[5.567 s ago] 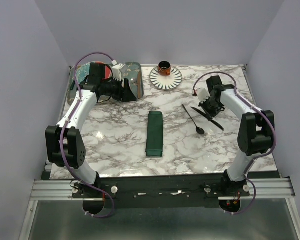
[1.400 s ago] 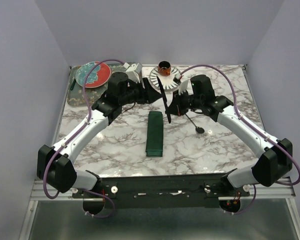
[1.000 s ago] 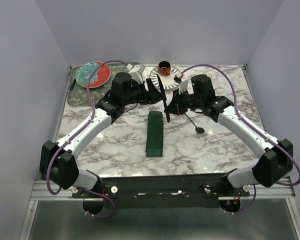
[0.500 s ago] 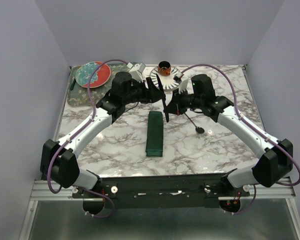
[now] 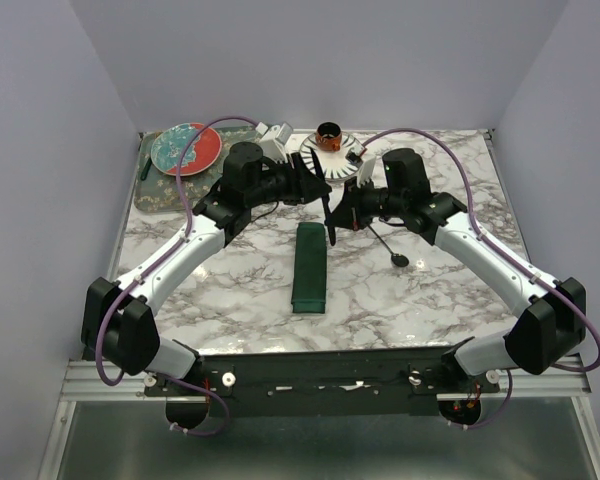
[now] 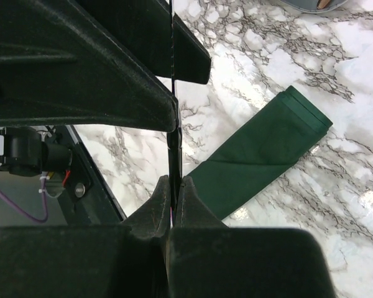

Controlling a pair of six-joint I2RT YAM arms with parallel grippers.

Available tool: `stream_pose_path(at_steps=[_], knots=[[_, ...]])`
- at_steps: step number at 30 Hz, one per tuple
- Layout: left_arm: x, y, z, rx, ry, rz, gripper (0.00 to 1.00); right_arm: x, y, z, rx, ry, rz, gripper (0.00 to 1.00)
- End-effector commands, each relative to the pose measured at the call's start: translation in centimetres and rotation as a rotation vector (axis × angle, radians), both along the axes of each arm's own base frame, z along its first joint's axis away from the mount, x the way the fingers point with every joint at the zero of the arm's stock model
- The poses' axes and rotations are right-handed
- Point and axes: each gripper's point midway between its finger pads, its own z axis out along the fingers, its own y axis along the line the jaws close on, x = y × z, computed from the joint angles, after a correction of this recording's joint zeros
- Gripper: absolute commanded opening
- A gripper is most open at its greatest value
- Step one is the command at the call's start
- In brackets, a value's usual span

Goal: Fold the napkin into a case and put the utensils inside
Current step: Pass from the right arm to the left

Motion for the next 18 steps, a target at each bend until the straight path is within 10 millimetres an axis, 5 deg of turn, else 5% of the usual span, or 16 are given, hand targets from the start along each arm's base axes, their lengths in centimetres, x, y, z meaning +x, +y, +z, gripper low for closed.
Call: stream_pose_path(at_steps=[1, 7, 11, 13, 18], knots=[[-0.1, -0.9, 1.2, -0.030, -0.033, -0.043, 0.43, -0.5, 0.6, 1.4, 0.052, -0.029, 0.026, 0.01], [-0.1, -0.9, 1.1, -0.031, -0.030, -0.047, 0.30, -0.4, 0.7, 1.5, 0.054, -0.029, 0.027, 0.01], [0.2, -0.7, 1.0, -0.023, -0.024, -0.039, 0.02, -0.5, 0.8, 1.5, 0.062, -0.028, 0.039, 0.03], [0.4, -0.5, 0.7, -0.006, -0.011, -0.033, 0.00, -0.4, 0.8, 1.5, 0.060, -0.026, 0.035, 0.27], [1.5, 1.8, -3.1, 0.180, 0.069, 0.029, 0.00, 0.2, -0.3, 1.4, 0.037, -0.025, 0.006, 0.62]])
